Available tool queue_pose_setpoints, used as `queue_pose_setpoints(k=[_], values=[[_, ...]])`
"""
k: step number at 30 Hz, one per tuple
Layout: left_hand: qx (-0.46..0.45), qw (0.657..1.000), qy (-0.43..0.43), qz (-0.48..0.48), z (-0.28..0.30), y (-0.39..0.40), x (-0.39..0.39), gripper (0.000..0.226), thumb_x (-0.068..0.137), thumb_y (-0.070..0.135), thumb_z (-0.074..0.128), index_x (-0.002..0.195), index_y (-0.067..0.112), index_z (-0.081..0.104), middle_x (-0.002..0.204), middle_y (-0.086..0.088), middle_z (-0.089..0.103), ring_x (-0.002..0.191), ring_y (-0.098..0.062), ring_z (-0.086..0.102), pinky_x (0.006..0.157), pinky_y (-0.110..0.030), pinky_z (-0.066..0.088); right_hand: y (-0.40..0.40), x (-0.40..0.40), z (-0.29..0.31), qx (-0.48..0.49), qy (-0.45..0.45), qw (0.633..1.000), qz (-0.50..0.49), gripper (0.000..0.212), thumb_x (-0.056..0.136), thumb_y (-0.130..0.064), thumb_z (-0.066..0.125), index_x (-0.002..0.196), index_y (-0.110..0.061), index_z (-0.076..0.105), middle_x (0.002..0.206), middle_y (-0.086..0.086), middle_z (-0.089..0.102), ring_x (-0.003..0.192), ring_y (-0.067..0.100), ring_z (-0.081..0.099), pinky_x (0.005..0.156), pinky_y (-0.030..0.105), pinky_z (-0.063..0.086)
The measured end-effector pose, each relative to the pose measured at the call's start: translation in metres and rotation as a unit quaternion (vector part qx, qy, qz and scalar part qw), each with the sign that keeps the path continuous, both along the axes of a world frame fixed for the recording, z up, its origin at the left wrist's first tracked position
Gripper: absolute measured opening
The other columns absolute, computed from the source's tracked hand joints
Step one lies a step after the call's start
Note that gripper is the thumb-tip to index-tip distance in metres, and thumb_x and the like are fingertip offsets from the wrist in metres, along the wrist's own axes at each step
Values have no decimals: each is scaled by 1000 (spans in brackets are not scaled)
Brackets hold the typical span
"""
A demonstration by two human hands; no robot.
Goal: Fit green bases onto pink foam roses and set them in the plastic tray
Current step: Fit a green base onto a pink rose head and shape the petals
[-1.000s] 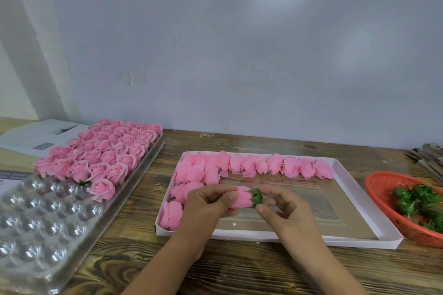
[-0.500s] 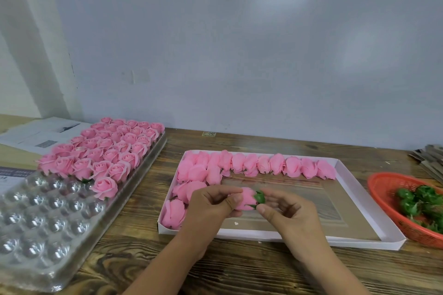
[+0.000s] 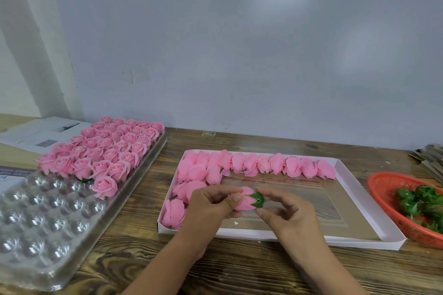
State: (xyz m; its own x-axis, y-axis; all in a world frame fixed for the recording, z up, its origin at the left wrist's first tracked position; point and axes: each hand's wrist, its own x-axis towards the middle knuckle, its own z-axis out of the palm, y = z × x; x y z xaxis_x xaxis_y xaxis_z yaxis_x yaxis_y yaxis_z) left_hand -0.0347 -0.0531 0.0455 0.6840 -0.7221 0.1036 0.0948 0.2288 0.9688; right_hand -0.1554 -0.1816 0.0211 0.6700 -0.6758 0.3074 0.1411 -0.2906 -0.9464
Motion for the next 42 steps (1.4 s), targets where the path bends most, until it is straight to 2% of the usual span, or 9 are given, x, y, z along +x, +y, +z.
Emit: queue_pose_setpoints(k=[3, 7, 12, 22, 26, 30, 34, 38, 42], values=[[-9, 1000, 1, 8, -1, -1, 0, 12, 72, 20, 75, 81, 22, 83, 88, -13, 78, 77, -16, 74, 65, -23, 59, 1, 1, 3, 33, -27, 999, 11, 38, 74, 9, 77, 97, -21, 75, 98, -2, 77, 92, 11, 72, 74, 18, 55], [-15, 1000, -9, 12, -1, -2, 0, 11, 71, 21, 76, 79, 24, 83, 87, -11, 79, 76, -17, 74, 66, -22, 59, 0, 0, 9, 132, -52, 990, 18, 26, 79, 6, 73, 98, -12, 72, 91, 6, 77, 82, 11, 73, 69, 22, 58], [-16, 1000, -22, 13, -2, -2, -1, 12, 72, 22, 76, 80, 25, 83, 90, -9, 79, 80, -18, 74, 66, -22, 59, 2, 0, 12, 115, -41, 992, 15, 29, 76, 12, 73, 97, -8, 72, 89, 8, 77, 81, 11, 71, 77, 19, 57], [-18, 999, -26, 10, -3, -2, 0, 13, 73, 19, 75, 82, 24, 83, 93, -10, 79, 86, -21, 75, 68, -24, 60, 1, 1, 5, 135, -26, 991, 8, 18, 81, -3, 72, 99, -9, 71, 83, 11, 76, 74, 14, 71, 65, 20, 56], [-14, 999, -35, 6, -4, -2, 0, 13, 74, 19, 75, 82, 26, 83, 93, -9, 79, 86, -20, 75, 69, -24, 60, 1, 1, 5, 119, -27, 993, 9, 22, 80, 0, 73, 98, -11, 72, 87, 8, 77, 79, 14, 72, 72, 22, 58], [-14, 999, -31, 7, -3, -2, 0, 12, 73, 20, 75, 82, 25, 83, 93, -7, 79, 85, -18, 75, 68, -22, 60, 3, 0, 6, 128, -7, 991, 33, 14, 89, -7, 66, 100, -7, 72, 77, 17, 74, 66, 19, 69, 61, 21, 56], [-7, 1000, -19, 11, -3, -3, 1, 12, 78, 15, 74, 85, 20, 81, 90, -9, 79, 79, -17, 75, 66, -21, 59, 1, 0, 7, 125, 3, 991, 46, 24, 85, -1, 69, 107, -10, 69, 78, 14, 76, 67, 16, 70, 61, 20, 55], [3, 1000, -18, 11, -5, -3, 2, 12, 85, 6, 72, 91, 13, 79, 91, -11, 79, 79, -18, 75, 66, -23, 59, 0, -2, 3, 36, 46, 997, 59, 44, 82, 3, 73, 115, -25, 66, 89, 3, 78, 76, 11, 68, 75, 25, 54], [11, 1000, -23, 12, -6, -3, 2, 13, 86, 5, 71, 92, 14, 79, 91, -9, 79, 79, -17, 75, 67, -23, 59, -2, -2, 0, -8, 59, 997, 50, 40, 87, -2, 69, 117, -28, 64, 84, -1, 77, 78, 7, 71, 71, 19, 51]])
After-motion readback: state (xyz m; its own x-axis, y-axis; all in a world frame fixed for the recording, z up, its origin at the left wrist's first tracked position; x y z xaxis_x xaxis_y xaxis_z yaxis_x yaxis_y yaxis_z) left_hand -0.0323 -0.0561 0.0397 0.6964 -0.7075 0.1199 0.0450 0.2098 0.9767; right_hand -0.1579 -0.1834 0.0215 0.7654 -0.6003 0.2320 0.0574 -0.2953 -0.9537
